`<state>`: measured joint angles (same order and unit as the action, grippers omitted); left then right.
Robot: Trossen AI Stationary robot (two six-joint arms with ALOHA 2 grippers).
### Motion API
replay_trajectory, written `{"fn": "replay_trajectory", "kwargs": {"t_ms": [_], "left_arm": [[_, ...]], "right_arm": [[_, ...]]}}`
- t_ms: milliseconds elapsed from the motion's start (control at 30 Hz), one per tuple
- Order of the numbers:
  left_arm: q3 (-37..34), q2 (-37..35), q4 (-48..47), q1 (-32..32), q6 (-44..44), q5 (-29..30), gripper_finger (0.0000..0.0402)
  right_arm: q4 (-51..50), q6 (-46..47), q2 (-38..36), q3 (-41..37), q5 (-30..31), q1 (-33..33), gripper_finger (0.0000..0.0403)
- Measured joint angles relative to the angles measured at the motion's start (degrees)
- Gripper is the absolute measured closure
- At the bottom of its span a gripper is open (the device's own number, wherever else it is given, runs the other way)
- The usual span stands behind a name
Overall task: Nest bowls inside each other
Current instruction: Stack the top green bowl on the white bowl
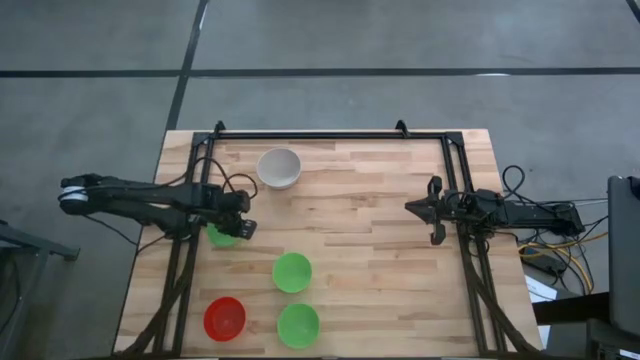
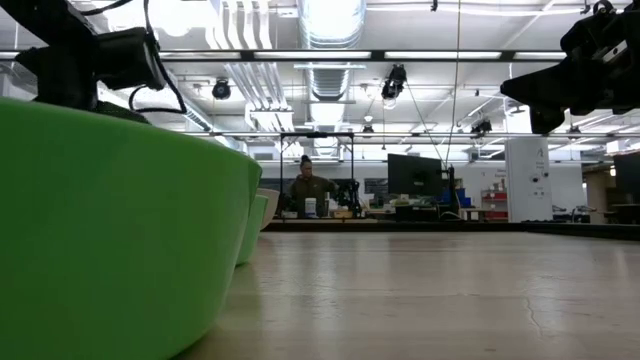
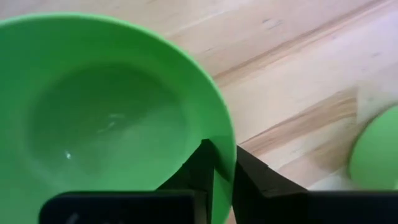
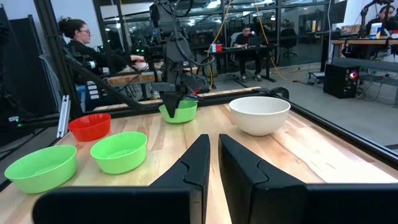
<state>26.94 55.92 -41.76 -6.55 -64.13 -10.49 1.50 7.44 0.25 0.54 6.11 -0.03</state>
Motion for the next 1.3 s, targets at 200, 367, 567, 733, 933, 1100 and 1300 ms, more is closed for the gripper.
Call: {"fn": "replay_trajectory", "kwargs": {"t_ms": [200, 367, 567, 733, 933, 1100, 1300], "left_arm": [[2.83, 0.00, 0.20, 0.00, 2.40, 1.55, 0.0370], [5.74, 0.02, -0.26, 0.00, 4.87, 3.14, 0.0373], [9.99, 0.02, -1.60, 0.00, 7.16, 5.39, 0.0393], [14.16, 0.02, -3.38, -0.02, 8.78, 8.30, 0.0390], [19.85, 0.02, -7.16, 0.00, 11.53, 11.91, 0.0393], [24.44, 0.05, -10.31, -0.01, 12.12, 16.11, 0.0394], [29.58, 2.04, -12.99, -0.18, 12.02, 19.43, 0.0388]], "right_arm": [[0.00, -0.06, 0.00, 0.00, -0.01, 0.01, 0.0369], [0.00, -0.04, 0.00, 0.00, -0.02, 0.00, 0.0369], [0.00, -0.11, 0.00, 0.00, -0.01, 0.00, 0.0369], [0.00, -0.11, 0.00, 0.00, -0.02, 0.00, 0.0369], [0.00, -0.08, 0.00, 0.00, -0.01, 0.00, 0.0369], [0.00, -0.09, 0.00, 0.00, -0.02, 0.00, 0.0369], [0.00, -0.02, 0.00, 0.00, -0.02, 0.02, 0.0369]]}}
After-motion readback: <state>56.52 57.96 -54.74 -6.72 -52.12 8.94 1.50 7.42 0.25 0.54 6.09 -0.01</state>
